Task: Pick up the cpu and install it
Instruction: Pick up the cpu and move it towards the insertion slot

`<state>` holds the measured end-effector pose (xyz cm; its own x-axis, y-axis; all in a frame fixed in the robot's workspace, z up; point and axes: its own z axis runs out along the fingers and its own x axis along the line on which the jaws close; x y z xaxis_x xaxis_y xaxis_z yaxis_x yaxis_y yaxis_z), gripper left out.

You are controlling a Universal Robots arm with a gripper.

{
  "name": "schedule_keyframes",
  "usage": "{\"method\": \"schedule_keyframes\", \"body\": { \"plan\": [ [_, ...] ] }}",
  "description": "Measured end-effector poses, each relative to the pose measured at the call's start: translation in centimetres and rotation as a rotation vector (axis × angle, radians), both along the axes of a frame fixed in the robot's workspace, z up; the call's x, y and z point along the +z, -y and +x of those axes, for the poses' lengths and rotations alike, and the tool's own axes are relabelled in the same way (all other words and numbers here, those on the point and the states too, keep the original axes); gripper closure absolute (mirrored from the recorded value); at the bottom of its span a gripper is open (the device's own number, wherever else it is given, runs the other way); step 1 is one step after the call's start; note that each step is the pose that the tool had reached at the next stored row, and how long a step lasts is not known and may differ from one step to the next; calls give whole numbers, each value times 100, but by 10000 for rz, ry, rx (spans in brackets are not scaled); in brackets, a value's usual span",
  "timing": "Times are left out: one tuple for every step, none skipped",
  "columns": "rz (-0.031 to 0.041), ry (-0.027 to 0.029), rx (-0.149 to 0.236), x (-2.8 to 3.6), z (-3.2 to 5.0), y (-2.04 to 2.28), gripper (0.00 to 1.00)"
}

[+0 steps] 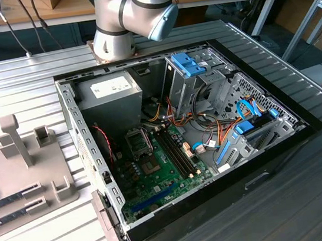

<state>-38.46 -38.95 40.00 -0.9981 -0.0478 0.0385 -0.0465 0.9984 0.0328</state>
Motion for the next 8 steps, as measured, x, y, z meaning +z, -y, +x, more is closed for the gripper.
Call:
{"method": "schedule_keyframes", "body": {
  "plan": [
    [0,0,0,0,1,0,53],
    [0,-1,0,-1,11,0,53],
    [0,0,0,-2,20,0,53],
    [0,0,0,-2,22,0,53],
    [0,0,0,-2,24,0,53],
    [0,0,0,-2,26,0,53],
    [0,-1,0,-2,28,0,53],
    [0,-1,0,-2,31,0,53]
  ]
}}
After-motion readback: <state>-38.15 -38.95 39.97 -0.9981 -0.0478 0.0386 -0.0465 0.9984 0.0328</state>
